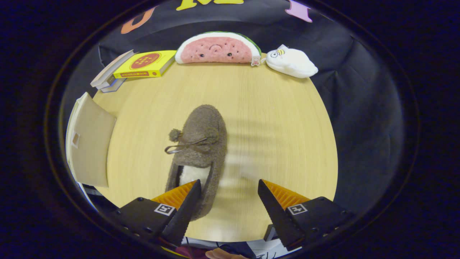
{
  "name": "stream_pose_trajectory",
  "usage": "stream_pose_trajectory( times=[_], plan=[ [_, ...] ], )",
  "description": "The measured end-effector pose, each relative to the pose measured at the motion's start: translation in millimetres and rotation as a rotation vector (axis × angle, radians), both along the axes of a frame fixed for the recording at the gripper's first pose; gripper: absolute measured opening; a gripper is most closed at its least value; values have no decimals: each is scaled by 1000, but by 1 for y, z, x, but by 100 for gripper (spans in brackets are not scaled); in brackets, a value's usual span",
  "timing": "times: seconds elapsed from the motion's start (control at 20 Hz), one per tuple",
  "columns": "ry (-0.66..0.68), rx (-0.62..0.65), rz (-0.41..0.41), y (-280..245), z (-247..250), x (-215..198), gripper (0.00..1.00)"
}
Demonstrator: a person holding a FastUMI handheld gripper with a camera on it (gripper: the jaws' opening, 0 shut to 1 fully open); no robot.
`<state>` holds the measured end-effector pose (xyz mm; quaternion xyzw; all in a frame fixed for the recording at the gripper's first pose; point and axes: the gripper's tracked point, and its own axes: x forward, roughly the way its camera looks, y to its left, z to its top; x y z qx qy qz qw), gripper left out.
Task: Open the storage box then place both shoes into the box .Put the left shoe in first, then the right shoe, with the right side of both shoes facing outward in a uniform manner.
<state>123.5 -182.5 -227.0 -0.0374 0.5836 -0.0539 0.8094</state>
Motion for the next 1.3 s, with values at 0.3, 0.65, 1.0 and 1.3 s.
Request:
stream_pose_trajectory(
  times=[0.3, 0.65, 1.0, 1.3],
  plan=[
    [48, 75, 7, 14, -21, 5, 57],
    [70, 147, 52, 30, -34, 2, 13],
    [106, 129, 7, 28, -18, -15, 1],
    [61, 144, 23, 46, 27, -29, 1]
  ],
)
